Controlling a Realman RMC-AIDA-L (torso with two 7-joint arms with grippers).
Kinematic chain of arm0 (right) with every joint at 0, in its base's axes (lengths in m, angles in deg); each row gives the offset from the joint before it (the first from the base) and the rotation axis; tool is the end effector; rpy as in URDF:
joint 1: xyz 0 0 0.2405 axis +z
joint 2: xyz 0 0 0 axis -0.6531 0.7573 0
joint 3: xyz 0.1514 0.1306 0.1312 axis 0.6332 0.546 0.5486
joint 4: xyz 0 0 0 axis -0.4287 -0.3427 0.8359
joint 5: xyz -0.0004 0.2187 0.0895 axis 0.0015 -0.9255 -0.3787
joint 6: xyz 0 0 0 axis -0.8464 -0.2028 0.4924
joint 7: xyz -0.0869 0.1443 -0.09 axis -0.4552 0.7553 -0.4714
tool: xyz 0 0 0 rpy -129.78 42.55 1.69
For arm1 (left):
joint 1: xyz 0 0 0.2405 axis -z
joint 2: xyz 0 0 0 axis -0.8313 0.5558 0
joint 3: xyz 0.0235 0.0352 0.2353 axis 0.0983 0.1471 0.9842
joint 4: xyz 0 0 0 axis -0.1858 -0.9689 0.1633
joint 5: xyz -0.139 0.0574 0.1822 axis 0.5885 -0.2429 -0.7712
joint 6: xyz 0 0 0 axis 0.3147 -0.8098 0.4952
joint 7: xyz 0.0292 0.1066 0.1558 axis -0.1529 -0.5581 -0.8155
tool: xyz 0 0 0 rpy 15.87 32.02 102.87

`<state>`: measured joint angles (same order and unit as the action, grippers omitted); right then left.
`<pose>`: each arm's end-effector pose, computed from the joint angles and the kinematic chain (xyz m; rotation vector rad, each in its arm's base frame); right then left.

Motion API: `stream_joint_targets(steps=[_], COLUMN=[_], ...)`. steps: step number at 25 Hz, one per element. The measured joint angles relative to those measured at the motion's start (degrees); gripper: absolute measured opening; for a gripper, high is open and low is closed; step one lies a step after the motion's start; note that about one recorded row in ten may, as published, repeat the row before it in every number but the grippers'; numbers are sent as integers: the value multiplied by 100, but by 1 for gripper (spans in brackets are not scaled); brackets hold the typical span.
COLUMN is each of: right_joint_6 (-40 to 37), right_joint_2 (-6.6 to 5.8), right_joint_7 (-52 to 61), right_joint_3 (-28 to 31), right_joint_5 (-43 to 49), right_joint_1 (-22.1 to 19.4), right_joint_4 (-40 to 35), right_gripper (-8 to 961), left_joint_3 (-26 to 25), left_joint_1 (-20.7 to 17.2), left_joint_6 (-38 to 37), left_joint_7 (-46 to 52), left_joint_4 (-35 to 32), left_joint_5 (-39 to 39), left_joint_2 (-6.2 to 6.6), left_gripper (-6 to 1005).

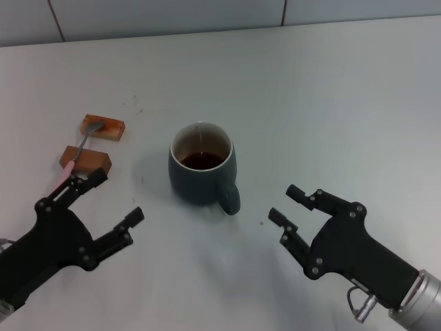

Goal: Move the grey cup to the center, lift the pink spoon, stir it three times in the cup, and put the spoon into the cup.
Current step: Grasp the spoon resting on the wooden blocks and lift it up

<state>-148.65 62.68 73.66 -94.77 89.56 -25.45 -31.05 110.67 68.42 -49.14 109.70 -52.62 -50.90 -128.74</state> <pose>0.2551 0.2205 -0.1257 -2.1989 0.1444 0.9648 -0.3040 0.2398 -0.0576 -2.2720 -0.2980 -0.9785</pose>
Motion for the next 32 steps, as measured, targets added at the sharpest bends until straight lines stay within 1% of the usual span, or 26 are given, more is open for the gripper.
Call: stream_joint_targets(steps=[3, 9, 12, 15, 18, 20, 23, 26, 28, 29, 32], right_joint_6=[124, 169, 202, 337, 409, 445, 461, 464, 479, 490, 517], right_joint_2=[13, 1, 1, 2, 3, 3, 4, 4, 4, 4, 9], right_joint_7=[-247, -281, -285, -287, -288, -288, -284, -284, -288, -288, -288], right_joint_3=[16, 43, 41, 53, 53, 52, 51, 50, 49, 49, 49], right_joint_5=[23, 28, 30, 30, 28, 20, 10, 16, 23, 24, 22], right_joint_1=[6, 93, 144, 222, 266, 300, 348, 367, 374, 381, 405], right_joint_4=[59, 74, 56, 48, 47, 43, 37, 35, 35, 34, 34], right_gripper=[322, 463, 576, 689, 777, 835, 835, 834, 834, 834, 834], left_joint_3=[-407, -1243, -1675, -1919, -2150, -2150, -2385, -2385, -2466, -2557, -2558], left_joint_1=[-31, -177, -288, -344, -328, -328, -297, -297, -294, -290, -286], left_joint_6=[-51, -174, -244, -143, 33, 33, 263, 263, 391, 758, 850], left_joint_7=[-1, 53, 168, 630, 1118, 1118, 1448, 1448, 1600, 2106, 2215], left_joint_4=[295, 997, 1351, 1455, 1493, 1493, 1599, 1599, 1644, 1663, 1664], left_joint_5=[1, 1, 0, -1, 0, 0, 1, 1, 5, 10, 10], left_joint_2=[-1, -4, -7, -9, -15, -15, -15, -15, -14, -4, -3], left_gripper=[840, 840, 840, 840, 841, 841, 840, 838, 837, 837, 835])
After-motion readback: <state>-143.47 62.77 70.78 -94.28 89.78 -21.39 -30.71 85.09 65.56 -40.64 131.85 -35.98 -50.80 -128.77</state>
